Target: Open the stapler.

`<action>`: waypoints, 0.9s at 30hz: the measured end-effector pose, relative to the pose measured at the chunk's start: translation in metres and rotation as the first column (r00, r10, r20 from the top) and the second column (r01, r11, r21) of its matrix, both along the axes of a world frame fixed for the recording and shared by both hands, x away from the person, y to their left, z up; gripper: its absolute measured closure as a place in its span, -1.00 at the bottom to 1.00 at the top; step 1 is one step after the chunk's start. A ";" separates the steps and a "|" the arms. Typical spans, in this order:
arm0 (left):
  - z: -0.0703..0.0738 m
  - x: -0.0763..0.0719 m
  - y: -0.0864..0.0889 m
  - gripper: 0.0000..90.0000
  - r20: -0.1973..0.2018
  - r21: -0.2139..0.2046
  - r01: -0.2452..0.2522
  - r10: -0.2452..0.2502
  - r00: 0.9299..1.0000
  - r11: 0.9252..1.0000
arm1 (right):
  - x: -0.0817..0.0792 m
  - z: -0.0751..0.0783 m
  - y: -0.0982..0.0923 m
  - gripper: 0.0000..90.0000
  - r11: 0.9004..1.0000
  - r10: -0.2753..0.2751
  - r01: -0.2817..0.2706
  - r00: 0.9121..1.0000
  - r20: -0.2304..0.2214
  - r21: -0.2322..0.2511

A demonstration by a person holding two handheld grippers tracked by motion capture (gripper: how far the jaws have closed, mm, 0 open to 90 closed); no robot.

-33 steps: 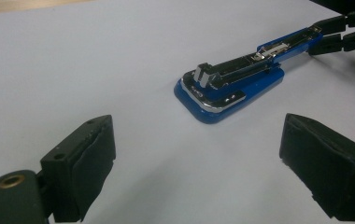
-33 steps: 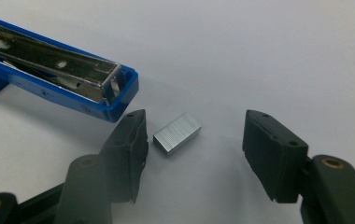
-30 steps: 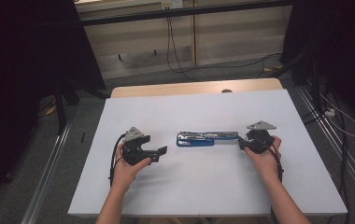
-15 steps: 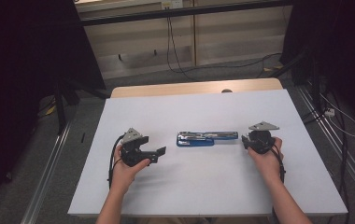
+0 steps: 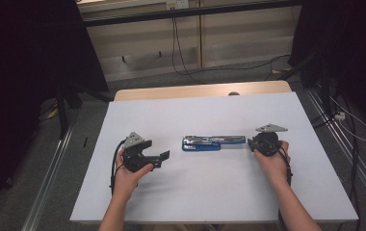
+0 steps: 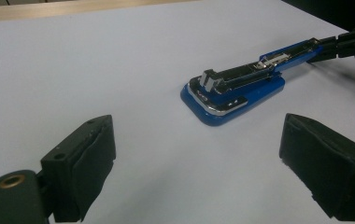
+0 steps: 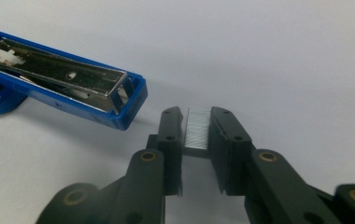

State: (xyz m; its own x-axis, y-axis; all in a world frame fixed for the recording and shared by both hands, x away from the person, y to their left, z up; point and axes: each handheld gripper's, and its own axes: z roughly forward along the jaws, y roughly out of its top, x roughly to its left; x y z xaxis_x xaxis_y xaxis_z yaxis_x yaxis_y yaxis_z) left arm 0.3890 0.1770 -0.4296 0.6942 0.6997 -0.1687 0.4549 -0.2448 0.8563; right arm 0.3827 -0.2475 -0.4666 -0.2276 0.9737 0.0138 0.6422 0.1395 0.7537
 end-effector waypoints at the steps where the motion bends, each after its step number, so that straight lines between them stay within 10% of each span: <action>1: 0.000 0.000 0.000 -0.75 0.001 -0.003 0.002 -0.002 1.000 1.000 | 0.001 0.000 -0.001 0.76 1.000 0.002 -0.002 1.000 0.003 0.004; 27: -0.001 -0.001 0.009 -0.76 -0.012 -0.018 -0.003 0.003 1.000 1.000 | -0.012 0.022 -0.019 0.77 0.993 0.112 -0.112 0.994 0.011 0.041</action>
